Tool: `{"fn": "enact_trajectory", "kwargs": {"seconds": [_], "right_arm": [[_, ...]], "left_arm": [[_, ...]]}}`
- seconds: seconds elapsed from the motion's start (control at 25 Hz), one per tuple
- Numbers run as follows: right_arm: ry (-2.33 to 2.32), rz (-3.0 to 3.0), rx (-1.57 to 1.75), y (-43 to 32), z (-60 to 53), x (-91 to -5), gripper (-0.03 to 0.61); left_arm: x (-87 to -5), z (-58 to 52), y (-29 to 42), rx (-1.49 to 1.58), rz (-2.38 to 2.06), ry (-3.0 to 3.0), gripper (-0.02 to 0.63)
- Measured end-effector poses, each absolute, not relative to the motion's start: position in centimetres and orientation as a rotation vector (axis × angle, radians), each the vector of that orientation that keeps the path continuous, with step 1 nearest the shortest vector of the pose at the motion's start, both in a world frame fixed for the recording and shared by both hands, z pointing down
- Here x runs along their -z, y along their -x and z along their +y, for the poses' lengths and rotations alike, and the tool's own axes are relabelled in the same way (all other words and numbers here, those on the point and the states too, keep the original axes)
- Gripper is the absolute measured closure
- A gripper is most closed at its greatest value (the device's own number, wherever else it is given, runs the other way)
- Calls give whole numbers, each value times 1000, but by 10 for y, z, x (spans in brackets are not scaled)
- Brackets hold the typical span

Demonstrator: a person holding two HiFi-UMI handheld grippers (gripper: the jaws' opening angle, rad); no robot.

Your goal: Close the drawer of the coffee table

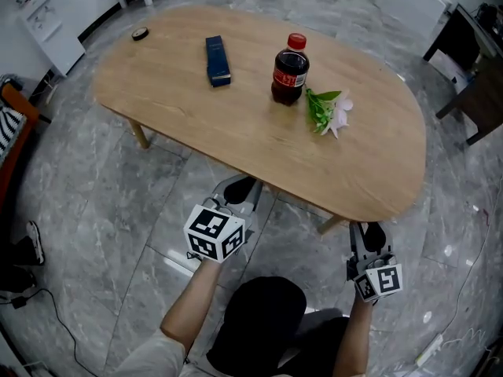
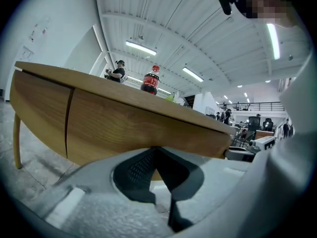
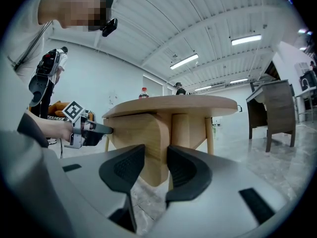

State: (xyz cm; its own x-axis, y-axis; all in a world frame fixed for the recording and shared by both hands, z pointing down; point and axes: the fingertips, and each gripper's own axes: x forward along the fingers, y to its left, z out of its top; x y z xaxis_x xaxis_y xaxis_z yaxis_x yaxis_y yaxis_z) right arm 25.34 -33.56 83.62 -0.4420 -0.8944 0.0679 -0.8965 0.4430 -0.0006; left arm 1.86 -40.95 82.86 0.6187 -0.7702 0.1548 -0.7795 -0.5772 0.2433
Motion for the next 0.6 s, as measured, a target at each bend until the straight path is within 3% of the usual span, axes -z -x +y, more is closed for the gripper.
{"fn": "enact_trajectory", "kwargs": {"seconds": [0.52,0.6], "right_arm": [[-1795,-2382,-200,-261,-333,-837,420],[-1791,-2311,-240,-268,-324,-837,442]], "left_arm": [[-816,-382,5,-87,-1317,-2547,606],[-813,-359,19,-102,-1349,-2512,606]]}}
